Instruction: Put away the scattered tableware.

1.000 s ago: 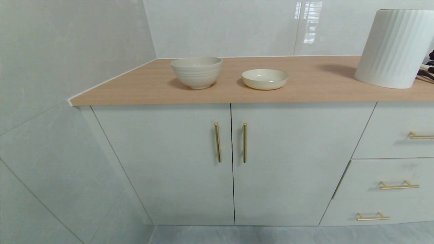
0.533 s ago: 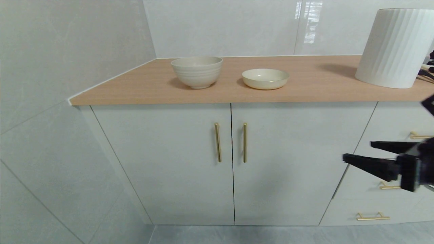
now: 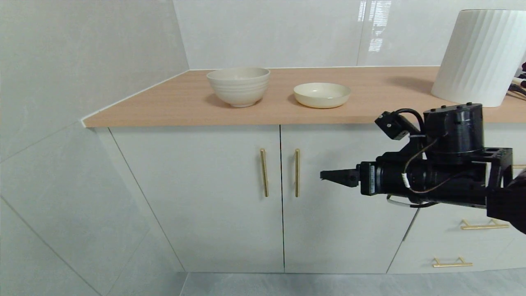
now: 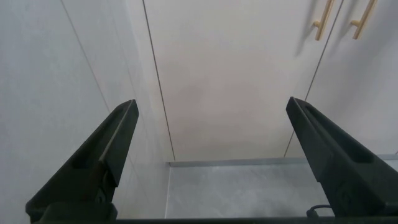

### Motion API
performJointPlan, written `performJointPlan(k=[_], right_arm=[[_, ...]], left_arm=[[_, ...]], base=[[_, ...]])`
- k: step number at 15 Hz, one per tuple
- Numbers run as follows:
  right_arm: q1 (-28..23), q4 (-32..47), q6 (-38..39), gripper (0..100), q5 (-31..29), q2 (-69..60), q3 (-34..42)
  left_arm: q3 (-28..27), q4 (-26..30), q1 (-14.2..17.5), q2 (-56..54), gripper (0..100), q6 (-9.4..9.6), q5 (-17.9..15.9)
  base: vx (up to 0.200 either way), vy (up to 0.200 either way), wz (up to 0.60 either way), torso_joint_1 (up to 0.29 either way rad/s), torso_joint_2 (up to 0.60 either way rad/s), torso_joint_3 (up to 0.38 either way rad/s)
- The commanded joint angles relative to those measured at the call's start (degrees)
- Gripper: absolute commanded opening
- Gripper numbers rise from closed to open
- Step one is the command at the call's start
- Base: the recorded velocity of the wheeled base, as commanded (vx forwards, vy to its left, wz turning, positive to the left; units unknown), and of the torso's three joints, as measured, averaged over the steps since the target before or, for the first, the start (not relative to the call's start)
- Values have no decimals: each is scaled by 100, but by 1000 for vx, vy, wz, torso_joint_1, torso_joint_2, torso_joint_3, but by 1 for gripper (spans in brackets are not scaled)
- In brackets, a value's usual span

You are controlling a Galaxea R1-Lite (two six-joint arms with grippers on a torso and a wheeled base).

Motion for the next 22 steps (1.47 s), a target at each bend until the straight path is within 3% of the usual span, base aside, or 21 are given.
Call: performJointPlan(k=[1, 4, 8, 12, 22], right_arm=[[259, -383, 230, 100, 18, 696, -188], [259, -1297, 221, 100, 150, 1224, -285], [268, -1569, 239, 100, 212, 1769, -531], [435, -2545, 230, 100, 185, 2296, -619], [523, -2932, 687, 100, 194, 2375, -751]], left_arm=[[1, -4, 5, 0, 100, 1, 0], [1, -4, 5, 0, 100, 1, 0], [1, -4, 5, 0, 100, 1, 0], [1, -4, 5, 0, 100, 1, 0], [1, -4, 5, 0, 100, 1, 0]], base=[[0, 0, 0, 0, 0, 0], [0, 0, 0, 0, 0, 0], [0, 0, 0, 0, 0, 0], [0, 0, 0, 0, 0, 0], [0, 0, 0, 0, 0, 0]])
